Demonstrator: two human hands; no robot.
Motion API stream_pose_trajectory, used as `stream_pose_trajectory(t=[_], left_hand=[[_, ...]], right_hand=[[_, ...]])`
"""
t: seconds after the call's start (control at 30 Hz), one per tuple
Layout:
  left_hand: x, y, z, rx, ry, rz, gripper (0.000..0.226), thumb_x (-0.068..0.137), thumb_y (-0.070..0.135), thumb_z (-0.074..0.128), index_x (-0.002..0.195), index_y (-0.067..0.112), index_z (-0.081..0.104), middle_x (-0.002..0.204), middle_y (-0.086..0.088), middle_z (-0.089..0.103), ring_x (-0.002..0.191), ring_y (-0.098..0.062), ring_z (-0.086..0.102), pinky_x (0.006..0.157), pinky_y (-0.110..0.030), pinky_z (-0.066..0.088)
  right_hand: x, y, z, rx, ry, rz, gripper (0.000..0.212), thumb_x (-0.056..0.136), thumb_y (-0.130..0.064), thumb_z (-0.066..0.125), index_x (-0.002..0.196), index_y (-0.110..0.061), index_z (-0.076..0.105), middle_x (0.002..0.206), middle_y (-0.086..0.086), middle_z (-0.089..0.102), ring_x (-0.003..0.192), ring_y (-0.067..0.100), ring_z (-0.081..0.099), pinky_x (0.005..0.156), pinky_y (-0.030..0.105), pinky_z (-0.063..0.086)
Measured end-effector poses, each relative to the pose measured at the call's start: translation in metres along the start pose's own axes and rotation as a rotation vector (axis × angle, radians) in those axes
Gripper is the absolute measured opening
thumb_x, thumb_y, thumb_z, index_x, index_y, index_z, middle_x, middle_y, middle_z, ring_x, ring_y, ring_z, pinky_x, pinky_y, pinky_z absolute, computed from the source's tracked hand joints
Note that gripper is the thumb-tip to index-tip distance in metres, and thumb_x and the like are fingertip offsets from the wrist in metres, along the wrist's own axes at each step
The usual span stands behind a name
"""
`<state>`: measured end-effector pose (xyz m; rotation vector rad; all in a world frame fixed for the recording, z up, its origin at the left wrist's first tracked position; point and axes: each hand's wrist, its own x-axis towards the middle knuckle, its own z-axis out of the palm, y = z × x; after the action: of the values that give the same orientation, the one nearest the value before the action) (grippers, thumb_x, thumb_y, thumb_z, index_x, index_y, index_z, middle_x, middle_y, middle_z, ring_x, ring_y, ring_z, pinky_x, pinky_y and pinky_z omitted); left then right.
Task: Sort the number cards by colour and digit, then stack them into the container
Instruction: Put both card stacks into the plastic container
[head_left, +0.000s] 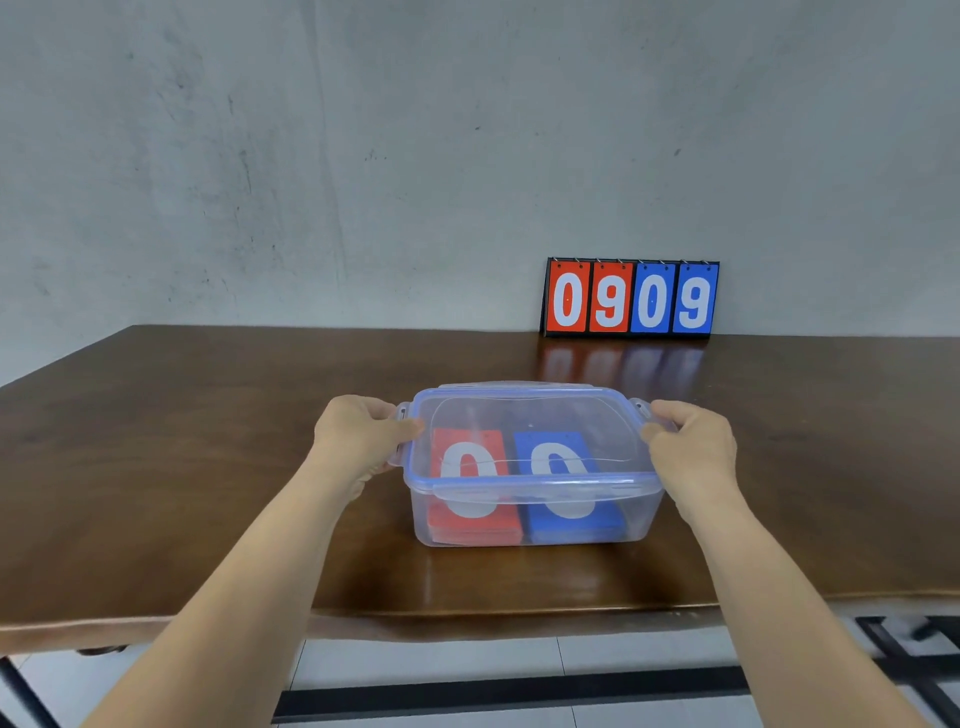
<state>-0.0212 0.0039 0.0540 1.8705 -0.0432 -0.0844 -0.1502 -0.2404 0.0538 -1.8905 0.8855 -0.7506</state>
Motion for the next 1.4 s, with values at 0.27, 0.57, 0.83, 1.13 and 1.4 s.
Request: stream_pose_trajectory(t=[0.27, 0.57, 0.83, 1.13, 1.4], left_hand=[[-0.003, 0.003, 0.001, 0.047, 0.024, 0.034, 0.01, 0.081, 0.011, 0.077, 0.078, 0.009, 0.067, 0.074, -0.012, 0.066, 0.063, -0.022, 0.059, 0.081, -0.043, 0.057], [-0.008, 0.008, 0.003, 0.077, -0.003, 0.012, 0.012, 0.083, 0.012, 0.075, 0.091, 0.006, 0.068, 0.084, -0.012, 0.069, 0.072, -0.024, 0.063, 0.078, -0.04, 0.056], [-0.01, 0.003, 0.005, 0.055, 0.019, 0.019, 0.03, 0.084, 0.015, 0.075, 0.109, 0.002, 0.068, 0.09, -0.012, 0.07, 0.079, -0.023, 0.065, 0.086, -0.042, 0.055], [-0.037, 0.004, 0.015, 0.391, 0.017, 0.293, 0.017, 0.092, 0.017, 0.056, 0.076, 0.024, 0.056, 0.076, 0.008, 0.059, 0.074, -0.019, 0.055, 0.057, -0.02, 0.036], [-0.033, -0.011, 0.024, 0.225, -0.029, 0.229, 0.052, 0.094, 0.019, 0.06, 0.144, 0.017, 0.045, 0.145, 0.001, 0.049, 0.134, -0.021, 0.044, 0.111, -0.036, 0.036]], right_hand=[[-0.003, 0.009, -0.002, 0.181, -0.015, 0.04, 0.039, 0.092, -0.007, 0.062, 0.131, -0.012, 0.059, 0.129, 0.004, 0.061, 0.118, 0.022, 0.056, 0.103, 0.043, 0.046], [0.0, 0.016, -0.006, 0.268, -0.054, 0.066, 0.043, 0.091, -0.004, 0.062, 0.133, -0.012, 0.057, 0.128, 0.002, 0.061, 0.116, 0.017, 0.056, 0.096, 0.029, 0.045], [0.001, 0.016, -0.006, 0.107, -0.029, -0.025, 0.038, 0.091, -0.011, 0.064, 0.128, -0.017, 0.061, 0.124, -0.001, 0.064, 0.113, 0.017, 0.058, 0.1, 0.04, 0.049], [-0.019, 0.009, -0.009, -0.34, -0.222, -0.259, 0.055, 0.1, -0.036, 0.046, 0.15, -0.019, 0.032, 0.158, -0.001, 0.025, 0.146, 0.02, 0.022, 0.116, 0.039, 0.026], [-0.022, 0.022, -0.003, -0.002, -0.182, -0.13, 0.054, 0.094, -0.031, 0.06, 0.144, -0.02, 0.043, 0.147, -0.005, 0.045, 0.136, 0.017, 0.04, 0.111, 0.039, 0.036]])
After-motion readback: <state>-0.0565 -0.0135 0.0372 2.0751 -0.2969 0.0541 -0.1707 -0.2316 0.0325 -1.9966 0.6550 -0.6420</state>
